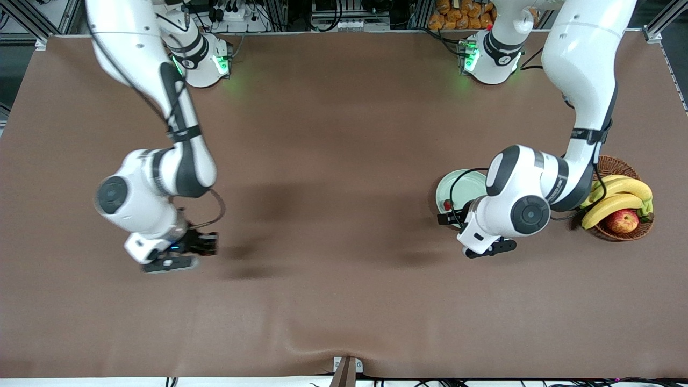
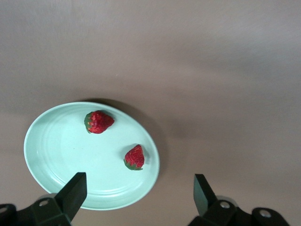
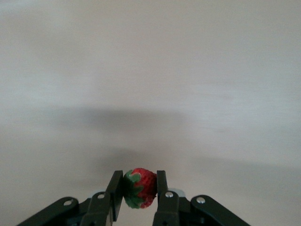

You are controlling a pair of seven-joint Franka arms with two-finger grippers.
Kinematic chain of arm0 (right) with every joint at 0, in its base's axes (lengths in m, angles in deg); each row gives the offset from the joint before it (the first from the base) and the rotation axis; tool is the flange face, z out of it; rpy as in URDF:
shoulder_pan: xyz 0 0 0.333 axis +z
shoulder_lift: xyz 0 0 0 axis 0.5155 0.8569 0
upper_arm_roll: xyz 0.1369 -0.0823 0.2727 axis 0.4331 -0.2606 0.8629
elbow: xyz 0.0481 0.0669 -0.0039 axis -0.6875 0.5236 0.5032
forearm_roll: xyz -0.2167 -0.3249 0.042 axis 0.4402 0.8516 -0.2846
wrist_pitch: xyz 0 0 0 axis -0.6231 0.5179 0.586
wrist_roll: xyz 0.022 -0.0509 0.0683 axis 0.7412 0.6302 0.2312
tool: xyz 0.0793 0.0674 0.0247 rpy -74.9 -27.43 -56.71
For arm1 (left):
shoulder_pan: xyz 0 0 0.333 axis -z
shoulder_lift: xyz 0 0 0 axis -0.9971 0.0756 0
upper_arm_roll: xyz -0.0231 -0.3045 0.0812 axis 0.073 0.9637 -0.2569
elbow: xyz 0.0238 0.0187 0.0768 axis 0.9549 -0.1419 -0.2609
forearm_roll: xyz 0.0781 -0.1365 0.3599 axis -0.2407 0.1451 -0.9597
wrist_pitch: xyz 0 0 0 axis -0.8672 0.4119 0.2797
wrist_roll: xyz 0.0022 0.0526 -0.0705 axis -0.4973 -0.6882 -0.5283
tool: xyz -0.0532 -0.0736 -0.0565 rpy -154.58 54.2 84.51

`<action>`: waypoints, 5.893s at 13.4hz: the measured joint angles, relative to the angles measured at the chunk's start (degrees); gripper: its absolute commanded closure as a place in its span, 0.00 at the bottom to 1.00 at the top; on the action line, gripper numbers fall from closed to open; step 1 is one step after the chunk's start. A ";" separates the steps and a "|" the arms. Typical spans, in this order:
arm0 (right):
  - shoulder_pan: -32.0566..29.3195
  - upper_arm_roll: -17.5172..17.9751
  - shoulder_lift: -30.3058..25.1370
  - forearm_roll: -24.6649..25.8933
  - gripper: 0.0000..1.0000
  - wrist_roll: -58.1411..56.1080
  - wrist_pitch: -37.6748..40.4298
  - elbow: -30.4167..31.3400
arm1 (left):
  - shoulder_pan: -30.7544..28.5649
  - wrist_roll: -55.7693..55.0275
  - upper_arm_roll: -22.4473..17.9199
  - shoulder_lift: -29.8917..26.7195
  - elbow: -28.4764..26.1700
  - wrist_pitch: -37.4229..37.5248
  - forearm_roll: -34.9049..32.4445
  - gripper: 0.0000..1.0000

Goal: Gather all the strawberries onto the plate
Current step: 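Release the strawberry on the plate with the left gripper while the right gripper carries one, then set the third strawberry down beside the plate with the right gripper, then grasp the third strawberry with the left gripper while the right arm withdraws, then lower the third strawberry onto the plate and open the left gripper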

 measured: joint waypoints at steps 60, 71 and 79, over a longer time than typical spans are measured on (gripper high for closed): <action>-34.50 23.10 -32.86 26.99 0.00 4.01 60.97 -15.99 | 22.87 -57.79 -1.13 15.24 6.73 -19.62 -10.23 1.00; -34.79 22.98 -33.52 28.52 0.00 4.02 54.73 -15.03 | 6.83 -28.33 -1.16 8.22 4.32 -0.02 -11.18 1.00; -35.90 22.27 -33.52 28.60 0.00 4.58 54.12 -14.90 | 3.20 -24.33 -0.97 6.73 -2.93 0.01 -11.18 0.00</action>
